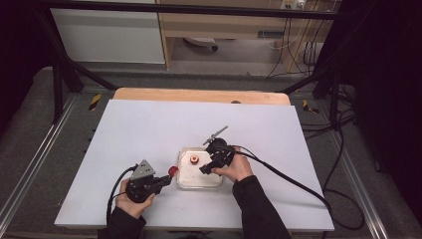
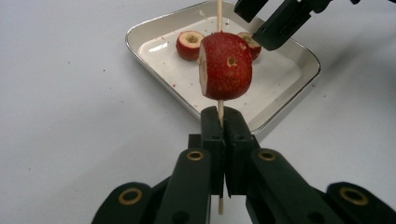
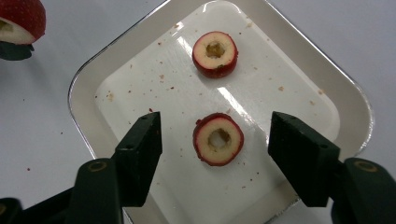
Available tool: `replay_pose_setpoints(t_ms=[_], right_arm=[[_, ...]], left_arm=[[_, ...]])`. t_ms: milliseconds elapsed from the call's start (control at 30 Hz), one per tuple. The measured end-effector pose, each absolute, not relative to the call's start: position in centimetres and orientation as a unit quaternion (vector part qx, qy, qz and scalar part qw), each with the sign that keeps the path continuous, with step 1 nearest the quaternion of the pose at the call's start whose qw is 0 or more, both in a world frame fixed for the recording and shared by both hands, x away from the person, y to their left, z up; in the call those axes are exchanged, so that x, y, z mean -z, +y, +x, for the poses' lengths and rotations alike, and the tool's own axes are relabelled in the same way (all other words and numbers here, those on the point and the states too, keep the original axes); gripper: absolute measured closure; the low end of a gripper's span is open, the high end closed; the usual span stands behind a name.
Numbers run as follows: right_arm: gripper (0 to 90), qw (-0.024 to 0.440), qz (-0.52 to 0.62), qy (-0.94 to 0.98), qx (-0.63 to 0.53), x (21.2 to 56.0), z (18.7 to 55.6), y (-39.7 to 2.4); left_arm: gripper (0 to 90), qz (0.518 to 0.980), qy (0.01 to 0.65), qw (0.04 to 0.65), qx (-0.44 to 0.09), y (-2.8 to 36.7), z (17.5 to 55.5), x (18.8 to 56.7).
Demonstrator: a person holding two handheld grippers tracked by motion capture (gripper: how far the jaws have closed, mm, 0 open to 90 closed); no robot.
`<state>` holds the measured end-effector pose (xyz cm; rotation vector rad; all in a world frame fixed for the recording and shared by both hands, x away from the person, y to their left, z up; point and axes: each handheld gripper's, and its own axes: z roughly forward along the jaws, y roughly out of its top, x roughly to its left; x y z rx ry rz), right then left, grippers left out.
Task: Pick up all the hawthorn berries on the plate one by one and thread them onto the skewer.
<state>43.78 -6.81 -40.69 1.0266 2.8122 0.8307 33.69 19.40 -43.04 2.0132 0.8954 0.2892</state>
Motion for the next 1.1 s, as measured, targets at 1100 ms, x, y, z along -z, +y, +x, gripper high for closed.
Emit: replay_pose_setpoints(t_ms=[1100], right_arm=[[60.7, -0.01, 0.347, 0.903, -0.253, 41.3, 44.6, -6.7]], left_arm=[[88.2, 0.814, 0.357, 0.443, -0.12, 19.3, 33.6, 42.9]])
